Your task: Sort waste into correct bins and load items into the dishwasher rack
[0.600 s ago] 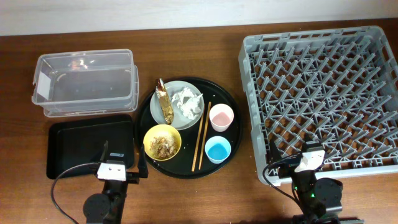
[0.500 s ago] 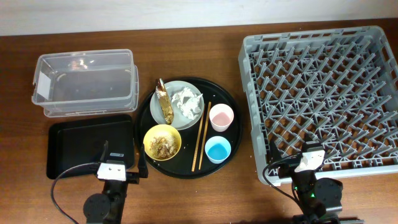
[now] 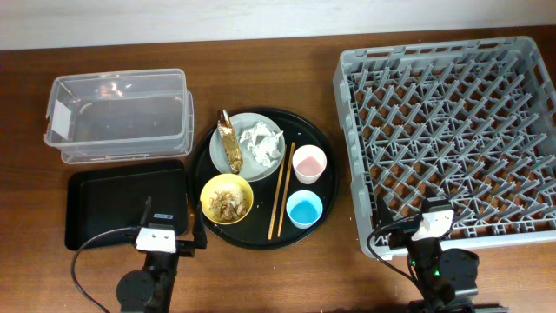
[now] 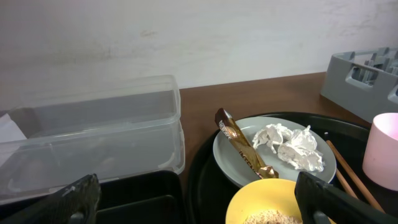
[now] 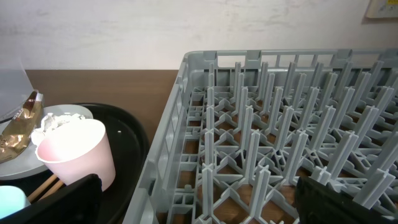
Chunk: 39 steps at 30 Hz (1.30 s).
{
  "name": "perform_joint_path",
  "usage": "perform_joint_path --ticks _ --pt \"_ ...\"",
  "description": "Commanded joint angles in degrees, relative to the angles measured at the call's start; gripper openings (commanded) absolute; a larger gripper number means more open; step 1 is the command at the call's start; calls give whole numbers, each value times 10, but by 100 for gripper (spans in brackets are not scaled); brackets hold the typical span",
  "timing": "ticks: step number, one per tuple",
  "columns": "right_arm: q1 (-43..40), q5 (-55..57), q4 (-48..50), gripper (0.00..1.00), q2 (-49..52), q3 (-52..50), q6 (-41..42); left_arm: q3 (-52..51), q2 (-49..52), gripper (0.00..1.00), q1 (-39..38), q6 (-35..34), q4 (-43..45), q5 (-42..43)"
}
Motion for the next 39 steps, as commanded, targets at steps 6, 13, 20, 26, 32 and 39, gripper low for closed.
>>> perform_joint_path --ticks 6,13,20,26,32,39 --pt "-3 -3 0 99 -3 -5 -4 -5 -3 99 -2 11 1 -2" --pt "-3 -3 0 99 -3 -5 -4 -5 -3 99 -2 11 2 -2" --pt "-4 3 -1 99 -3 -5 -4 -5 -2 99 -2 -31 1 -2" --pt "-4 6 -80 99 -3 49 36 40 26 99 -2 -72 -70 0" --pt "-4 15 -202 98 5 128 40 168 129 99 -2 -72 -204 30" --pt "-4 -23 -294 99 221 293 60 371 395 99 -2 -72 -338 110"
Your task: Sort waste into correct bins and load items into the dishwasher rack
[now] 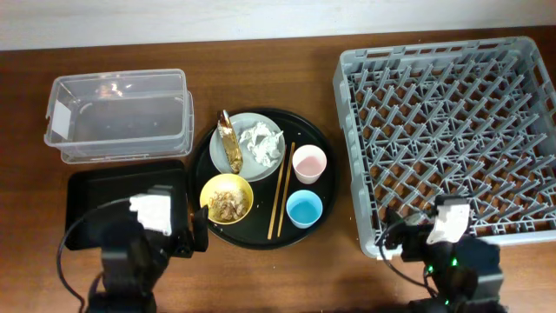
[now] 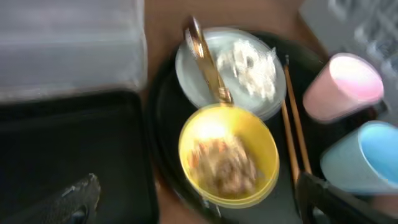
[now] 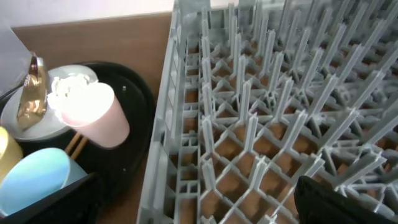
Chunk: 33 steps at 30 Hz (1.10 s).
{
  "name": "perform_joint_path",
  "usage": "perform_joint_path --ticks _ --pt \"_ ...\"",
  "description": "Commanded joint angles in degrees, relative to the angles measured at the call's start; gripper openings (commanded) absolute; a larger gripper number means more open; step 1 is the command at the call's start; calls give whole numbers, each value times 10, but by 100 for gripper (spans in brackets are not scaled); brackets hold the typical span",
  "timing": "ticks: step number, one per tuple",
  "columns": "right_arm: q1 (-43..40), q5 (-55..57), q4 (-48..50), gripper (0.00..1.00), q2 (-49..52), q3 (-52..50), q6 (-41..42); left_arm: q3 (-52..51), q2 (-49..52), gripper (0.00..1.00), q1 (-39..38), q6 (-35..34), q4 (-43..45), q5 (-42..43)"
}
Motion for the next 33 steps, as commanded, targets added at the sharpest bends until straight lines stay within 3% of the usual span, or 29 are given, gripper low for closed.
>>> perform_joint_path --ticks 1,5,7,11,15,18,20,25,29,31,33 --pt "-3 -25 -35 98 118 84 11 100 136 99 -2 -4 -38 56" --pt "-3 -20 -217 99 335 284 11 284 335 99 -2 -4 -177 57" --pt "-3 -20 -320 99 449 401 11 403 432 99 -2 -3 -309 55" --pt "-3 -23 -415 98 564 490 -7 437 483 99 -2 -4 -348 55" --pt "-3 -22 -417 99 573 490 -30 437 483 99 -6 -3 -279 54" --pt "-39 21 -406 99 562 491 44 438 498 99 -47 25 -174 23" --pt "-113 21 -407 99 538 491 43 438 539 99 -80 24 -103 -39" --pt "-177 21 -417 99 533 490 23 438 691 92 -102 24 24 -41" --pt "-177 21 -417 99 533 490 23 438 801 92 -111 7 42 -28" --pt "-177 21 -417 99 533 490 23 438 846 91 -112 7 51 23" --pt "-177 21 -417 98 533 490 23 438 860 77 -115 7 55 24"
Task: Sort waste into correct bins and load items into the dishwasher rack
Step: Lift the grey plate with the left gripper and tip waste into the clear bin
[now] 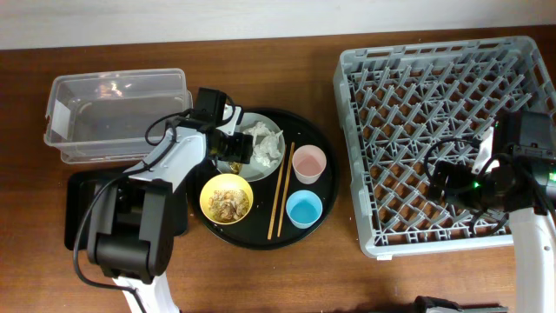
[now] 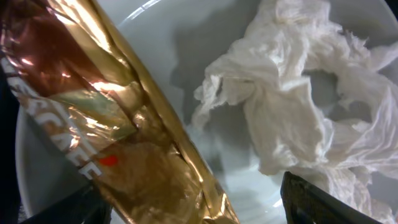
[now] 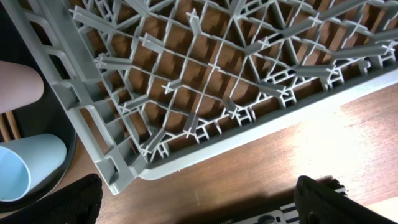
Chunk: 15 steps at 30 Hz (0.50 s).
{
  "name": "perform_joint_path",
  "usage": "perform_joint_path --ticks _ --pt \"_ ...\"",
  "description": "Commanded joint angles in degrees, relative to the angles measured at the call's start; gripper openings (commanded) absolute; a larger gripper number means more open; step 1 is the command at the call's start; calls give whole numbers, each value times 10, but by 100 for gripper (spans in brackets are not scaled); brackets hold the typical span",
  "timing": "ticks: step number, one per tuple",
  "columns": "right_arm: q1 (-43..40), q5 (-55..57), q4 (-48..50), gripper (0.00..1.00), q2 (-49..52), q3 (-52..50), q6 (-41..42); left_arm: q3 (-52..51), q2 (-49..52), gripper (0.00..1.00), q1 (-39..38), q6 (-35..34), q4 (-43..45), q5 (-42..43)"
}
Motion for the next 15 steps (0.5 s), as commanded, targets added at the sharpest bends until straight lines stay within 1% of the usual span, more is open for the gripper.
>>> perform_joint_path --ticks 1,3,5,8,10,12,13,14,15 --pt "-4 7 0 99 -2 9 -4 -1 26 55 -4 -6 1 26" --pt "-4 7 0 99 -2 9 -4 0 26 22 -4 -6 1 26" --pt "-4 7 0 99 -2 9 -4 6 24 1 -4 -6 -4 26" --pt "-4 7 2 99 -2 9 -4 57 -4 1 2 -6 -52 25" --pt "-4 7 2 99 -2 9 -4 104 -52 0 22 -6 -83 22" --pt "-4 7 2 99 -2 9 -4 121 -107 1 60 -7 -77 21" --pt "-4 7 2 99 -2 9 -4 121 -121 1 83 -42 -77 -7" --pt "-4 7 2 99 -2 9 -4 121 -130 1 120 -99 -77 -44" --pt "-4 7 2 99 -2 9 -4 121 -130 1 155 -146 -76 -45"
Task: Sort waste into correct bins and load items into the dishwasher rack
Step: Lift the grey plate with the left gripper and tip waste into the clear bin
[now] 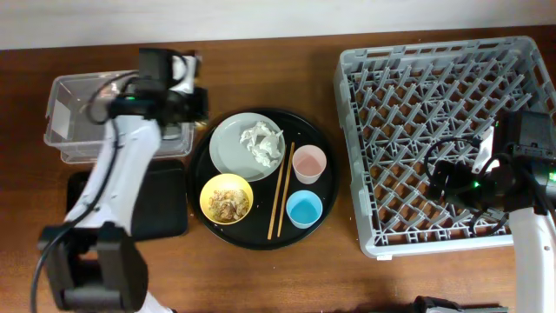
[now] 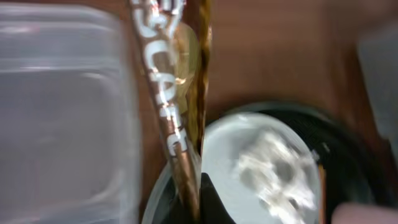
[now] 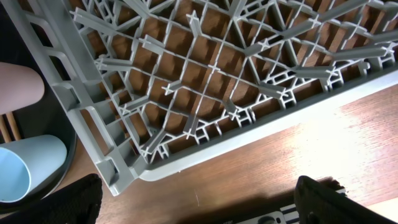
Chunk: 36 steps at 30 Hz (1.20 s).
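My left gripper (image 1: pixel 196 101) is shut on a gold-brown snack wrapper (image 2: pixel 174 93) and hangs between the clear plastic bin (image 1: pixel 95 122) and the grey plate (image 1: pixel 234 139). In the left wrist view the left gripper (image 2: pixel 196 200) pinches the wrapper's lower end. A crumpled white tissue (image 1: pixel 263 143) lies on the plate. Also on the round black tray (image 1: pixel 261 243) are a yellow bowl (image 1: pixel 227 197) of food scraps, chopsticks (image 1: pixel 281 189), a pink cup (image 1: pixel 309 163) and a blue cup (image 1: pixel 304 209). My right gripper (image 1: pixel 452 183) hangs open over the grey dishwasher rack (image 1: pixel 347 130), empty.
A black rectangular tray (image 1: pixel 165 209) lies in front of the clear bin. In the right wrist view the rack's front corner (image 3: pixel 93 149) sits next to the pink cup (image 3: pixel 18 81) and the blue cup (image 3: pixel 25 168), with bare wooden table (image 3: pixel 280 155) below.
The wrapper has left the plate. My left gripper, then down at it on the plate, now holds it up beside the clear bin's right edge. The right arm has not moved.
Both grippers stood open at the table's front edge, the wrapper lying on the plate. Then both were slightly raised. Then the left was down at the wrapper and the right over the rack's front. Now the left holds the wrapper by the bin.
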{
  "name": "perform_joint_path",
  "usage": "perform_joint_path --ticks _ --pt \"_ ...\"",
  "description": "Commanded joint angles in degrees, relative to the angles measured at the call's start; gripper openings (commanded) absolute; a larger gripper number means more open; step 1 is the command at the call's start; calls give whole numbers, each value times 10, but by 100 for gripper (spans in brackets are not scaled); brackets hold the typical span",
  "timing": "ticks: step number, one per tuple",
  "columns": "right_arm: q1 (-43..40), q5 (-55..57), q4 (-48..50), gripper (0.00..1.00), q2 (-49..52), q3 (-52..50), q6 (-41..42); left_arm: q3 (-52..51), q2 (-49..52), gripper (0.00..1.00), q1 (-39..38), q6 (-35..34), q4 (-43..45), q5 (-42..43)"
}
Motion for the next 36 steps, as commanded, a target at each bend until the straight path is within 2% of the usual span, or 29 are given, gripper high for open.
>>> perform_joint_path --ticks 1,2,3,5,6,7,8,10,13,14,16,18,22,24,25,26,28,32,36 --pt "-4 7 0 99 -2 9 -4 6 -11 0 101 -146 0 -42" --pt "-4 7 0 99 -2 9 -4 6 -9 1 126 -161 1 -43" --pt "-4 7 0 99 -2 9 -4 6 -5 18 151 -167 4 -43" --pt "-4 7 0 99 -2 9 -4 6 3 48 173 -166 3 -47" --pt "-4 7 0 98 -2 9 -4 6 4 68 174 -166 3 -47" --pt "-4 7 0 98 -2 9 -4 6 4 73 174 -166 4 -47" --pt "-4 7 0 99 -2 9 -4 6 4 73 172 -165 2 -37" --pt "-4 7 0 99 -2 9 -4 6 4 73 144 -119 -4 30" --pt "-4 7 1 99 -2 9 -4 5 13 73 20 10 -16 38" --pt "-4 7 1 99 -2 9 -4 5 32 73 -43 30 -15 32" --pt "-4 7 0 99 -2 9 -4 5 76 74 -111 31 -16 3" --pt "-4 7 0 99 -2 9 -4 5 130 74 -163 31 -14 3" --pt "-4 7 0 99 -2 9 -4 5 189 74 -199 31 -12 -19" --pt "-4 7 0 99 -2 9 -4 5 200 42 -201 31 -16 -29" --pt "-4 7 0 98 -2 9 -4 6 198 15 -201 31 -16 -39" --pt "-4 7 0 98 -2 9 -4 7 195 0 -201 31 -19 -62" --pt "-4 7 0 99 -2 9 -4 18 176 0 -193 31 -37 -96" --pt "-4 7 0 99 -2 9 -4 26 82 0 -153 29 -46 -95" --pt "-4 7 0 99 -2 9 -4 25 84 1 -158 29 -46 -18"
